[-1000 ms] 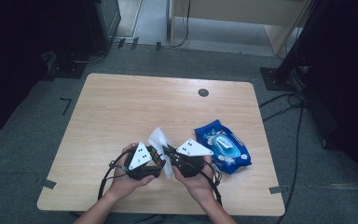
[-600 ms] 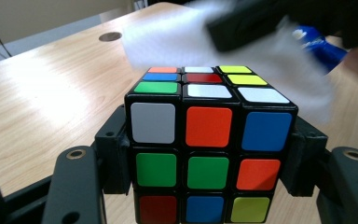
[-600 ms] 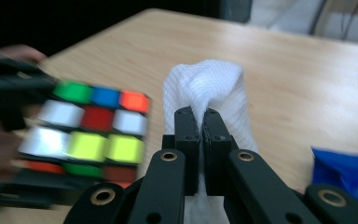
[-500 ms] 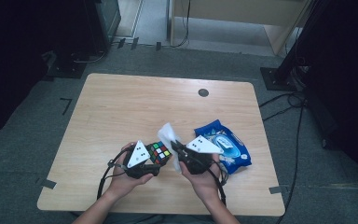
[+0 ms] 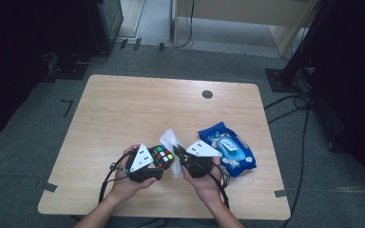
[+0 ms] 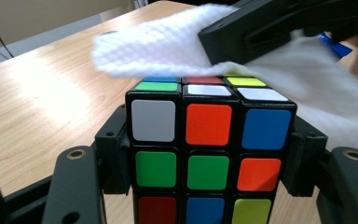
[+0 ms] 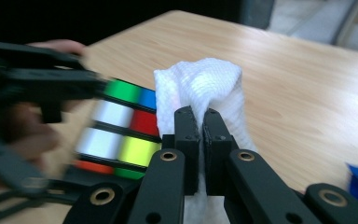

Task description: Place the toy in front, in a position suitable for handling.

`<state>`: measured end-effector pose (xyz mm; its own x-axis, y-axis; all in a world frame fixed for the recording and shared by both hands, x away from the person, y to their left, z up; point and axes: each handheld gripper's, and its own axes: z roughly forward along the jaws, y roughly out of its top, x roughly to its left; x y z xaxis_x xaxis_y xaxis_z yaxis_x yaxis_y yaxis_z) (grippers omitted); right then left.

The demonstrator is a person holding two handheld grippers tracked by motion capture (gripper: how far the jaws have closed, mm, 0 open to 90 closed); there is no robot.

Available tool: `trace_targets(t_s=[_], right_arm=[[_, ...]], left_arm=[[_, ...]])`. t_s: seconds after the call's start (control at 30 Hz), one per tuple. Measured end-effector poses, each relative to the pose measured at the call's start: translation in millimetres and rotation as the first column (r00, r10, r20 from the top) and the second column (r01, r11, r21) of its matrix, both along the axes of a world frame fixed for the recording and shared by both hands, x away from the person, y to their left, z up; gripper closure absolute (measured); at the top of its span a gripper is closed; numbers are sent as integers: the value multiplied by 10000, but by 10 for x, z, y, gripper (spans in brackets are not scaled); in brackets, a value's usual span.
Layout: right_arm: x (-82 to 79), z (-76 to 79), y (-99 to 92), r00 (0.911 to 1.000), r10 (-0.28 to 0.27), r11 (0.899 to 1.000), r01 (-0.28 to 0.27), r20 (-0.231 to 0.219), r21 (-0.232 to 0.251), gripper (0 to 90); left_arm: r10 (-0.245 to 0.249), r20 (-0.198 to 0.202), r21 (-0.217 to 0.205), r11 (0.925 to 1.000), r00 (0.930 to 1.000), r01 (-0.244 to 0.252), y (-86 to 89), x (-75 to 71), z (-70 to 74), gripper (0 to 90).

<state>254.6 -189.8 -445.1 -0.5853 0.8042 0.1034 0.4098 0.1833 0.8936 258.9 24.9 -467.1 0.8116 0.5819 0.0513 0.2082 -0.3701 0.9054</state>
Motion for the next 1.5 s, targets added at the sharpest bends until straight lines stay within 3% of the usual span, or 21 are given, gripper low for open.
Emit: trace_targets(t_s=[0.17, 0.3, 0.5, 0.63, 0.73, 0.83, 1.0, 1.17, 1.37, 1.5], right_arm=[[145, -190, -198, 9958, -769, 9964, 749, -503, -399, 884], [194, -214, -327, 9920, -1102, 9938, 1091, -620, -214, 869], [167, -101, -376, 9931, -932, 9903, 999, -711, 970, 617], [97, 28, -259, 9914, -388, 9744, 652, -1250, 2153, 401], [35, 103, -85, 9866, 95, 9698, 306, -1631, 2420, 300], [4, 107, 110, 9750, 461, 9708, 75, -2172, 2397, 221], [24, 46, 231, 9590, 578, 9676, 146, -2775, 2520, 233], [36, 13, 251, 9534, 271, 9753, 407, -3006, 2170, 326], [39, 5, 224, 9551, 395, 9732, 298, -2935, 2280, 340], [45, 16, 209, 9509, 459, 9733, 264, -3059, 2280, 346]], left_arm=[[119, -170, -319, 9994, 9998, -125, 87, 52, 57, 340], [460, -424, -563, 9972, 9980, -483, 180, 119, 62, 340], [682, -348, -602, 9957, 9971, -702, 209, 133, 67, 340], [665, -227, -500, 9965, 9975, -675, 177, 116, 59, 340], [627, -94, -368, 9973, 9980, -630, 124, 85, 46, 340], [642, 89, -176, 9978, 9979, -640, 64, 44, 32, 340], [369, 300, 45, 9993, 9989, -371, -17, -14, 22, 340], [365, 620, 261, 9989, 9974, -381, -71, -68, 24, 340], [343, 528, 122, 9993, 9980, -350, -77, -73, 27, 339], [215, 400, 82, 9997, 9990, -218, -80, -61, 23, 338]])
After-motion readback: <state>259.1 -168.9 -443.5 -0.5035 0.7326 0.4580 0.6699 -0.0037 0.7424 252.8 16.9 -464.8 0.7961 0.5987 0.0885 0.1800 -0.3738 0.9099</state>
